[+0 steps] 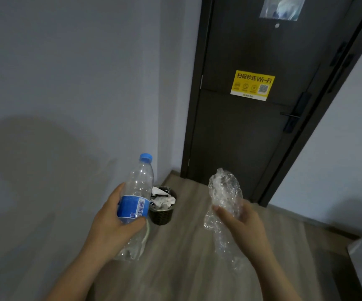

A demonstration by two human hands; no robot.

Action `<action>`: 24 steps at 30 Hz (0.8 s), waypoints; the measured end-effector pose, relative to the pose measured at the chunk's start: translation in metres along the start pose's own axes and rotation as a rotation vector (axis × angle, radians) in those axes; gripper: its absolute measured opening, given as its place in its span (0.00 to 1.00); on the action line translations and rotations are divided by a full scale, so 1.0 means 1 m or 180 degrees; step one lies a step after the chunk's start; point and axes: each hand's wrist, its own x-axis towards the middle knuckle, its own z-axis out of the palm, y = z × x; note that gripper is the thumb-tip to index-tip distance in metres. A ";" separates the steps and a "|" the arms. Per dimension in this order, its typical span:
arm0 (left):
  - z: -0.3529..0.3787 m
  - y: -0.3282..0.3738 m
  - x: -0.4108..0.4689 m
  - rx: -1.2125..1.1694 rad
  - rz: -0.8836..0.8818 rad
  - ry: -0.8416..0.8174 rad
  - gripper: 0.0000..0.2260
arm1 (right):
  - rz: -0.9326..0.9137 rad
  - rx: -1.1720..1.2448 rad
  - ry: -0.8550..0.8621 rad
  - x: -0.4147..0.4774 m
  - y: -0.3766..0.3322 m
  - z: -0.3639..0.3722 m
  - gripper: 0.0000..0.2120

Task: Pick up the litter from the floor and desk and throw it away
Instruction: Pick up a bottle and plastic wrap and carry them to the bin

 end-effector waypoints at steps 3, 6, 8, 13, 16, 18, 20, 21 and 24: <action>0.017 -0.008 0.052 -0.0005 -0.0002 0.0011 0.38 | 0.0034 -0.0098 -0.0157 0.054 0.005 0.015 0.10; 0.034 -0.018 0.107 -0.0026 -0.0032 0.0041 0.37 | 0.0035 -0.0157 -0.0223 0.108 0.008 0.036 0.10; 0.042 -0.026 0.146 -0.0080 -0.0132 0.0078 0.38 | 0.0052 -0.0212 -0.0283 0.146 0.009 0.053 0.09; 0.049 -0.047 0.239 0.0062 -0.0284 0.0021 0.37 | 0.0176 -0.0415 -0.0565 0.246 0.005 0.104 0.09; 0.052 -0.062 0.291 0.0108 -0.0536 0.0029 0.40 | 0.0069 -0.0543 -0.0699 0.303 0.003 0.139 0.07; 0.056 -0.075 0.316 0.0159 -0.0636 0.0033 0.39 | 0.0096 -0.0546 -0.0822 0.333 0.007 0.160 0.09; 0.060 -0.086 0.335 0.0251 -0.0794 0.0048 0.39 | 0.0101 -0.0585 -0.1011 0.359 0.016 0.178 0.15; 0.062 -0.092 0.343 0.0309 -0.0891 0.0062 0.39 | 0.0114 -0.0642 -0.1099 0.373 0.020 0.186 0.17; 0.067 -0.118 0.368 0.0483 -0.1197 0.0117 0.39 | 0.0132 -0.0811 -0.1364 0.420 0.035 0.214 0.13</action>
